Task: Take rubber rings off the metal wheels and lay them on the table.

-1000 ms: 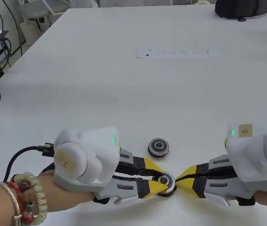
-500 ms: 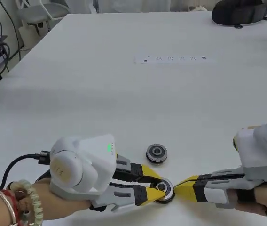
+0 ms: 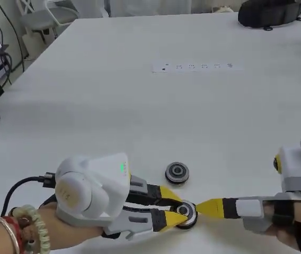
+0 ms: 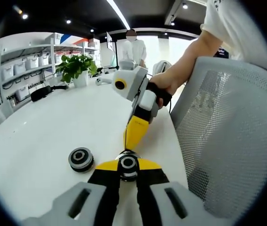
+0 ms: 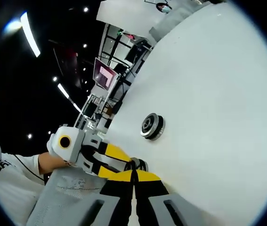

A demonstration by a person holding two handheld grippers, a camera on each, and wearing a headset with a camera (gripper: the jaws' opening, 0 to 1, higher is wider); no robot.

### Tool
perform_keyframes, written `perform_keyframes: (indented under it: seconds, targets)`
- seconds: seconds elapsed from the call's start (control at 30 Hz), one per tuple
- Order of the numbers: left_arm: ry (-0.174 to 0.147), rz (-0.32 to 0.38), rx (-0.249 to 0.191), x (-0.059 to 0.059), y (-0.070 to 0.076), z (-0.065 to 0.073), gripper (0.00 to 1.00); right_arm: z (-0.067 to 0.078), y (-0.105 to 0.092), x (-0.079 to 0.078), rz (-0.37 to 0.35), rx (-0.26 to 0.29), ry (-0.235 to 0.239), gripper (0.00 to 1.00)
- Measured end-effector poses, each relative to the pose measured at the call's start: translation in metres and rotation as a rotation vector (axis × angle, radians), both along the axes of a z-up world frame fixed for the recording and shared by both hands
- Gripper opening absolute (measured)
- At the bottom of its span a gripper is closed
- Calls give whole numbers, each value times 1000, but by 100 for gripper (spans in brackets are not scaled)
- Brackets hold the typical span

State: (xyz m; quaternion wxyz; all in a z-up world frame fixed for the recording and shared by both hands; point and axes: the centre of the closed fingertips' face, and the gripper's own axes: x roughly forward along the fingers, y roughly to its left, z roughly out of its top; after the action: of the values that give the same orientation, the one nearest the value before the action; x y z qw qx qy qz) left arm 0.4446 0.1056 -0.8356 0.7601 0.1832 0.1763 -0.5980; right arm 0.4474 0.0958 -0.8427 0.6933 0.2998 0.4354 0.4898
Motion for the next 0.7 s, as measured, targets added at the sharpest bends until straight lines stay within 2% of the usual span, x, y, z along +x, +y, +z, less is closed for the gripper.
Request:
perform_keyframes:
  seconds: [0.1, 0.23, 0.37, 0.43, 0.57, 0.67, 0.7]
  targets:
    - [0, 1, 0, 1, 0, 0, 7, 2, 3, -1, -3, 19, 18, 0]
    - [-2, 6, -3, 1, 0, -1, 7, 5, 7, -1, 7, 30, 3, 0]
    - [-7, 7, 0, 2, 0, -1, 7, 9, 13, -3, 14, 51, 10, 0]
    - [-8, 6, 0, 3, 0, -1, 7, 9, 15, -4, 31, 35, -13, 0]
    - [-7, 7, 0, 3, -1, -1, 7, 10, 16, -4, 41, 23, -25, 0]
    - [-7, 7, 0, 2, -1, -1, 7, 13, 18, -3, 50, 27, -46, 0]
    - [-7, 8, -1, 3, -1, -1, 7, 18, 20, -3, 57, 58, -44, 0]
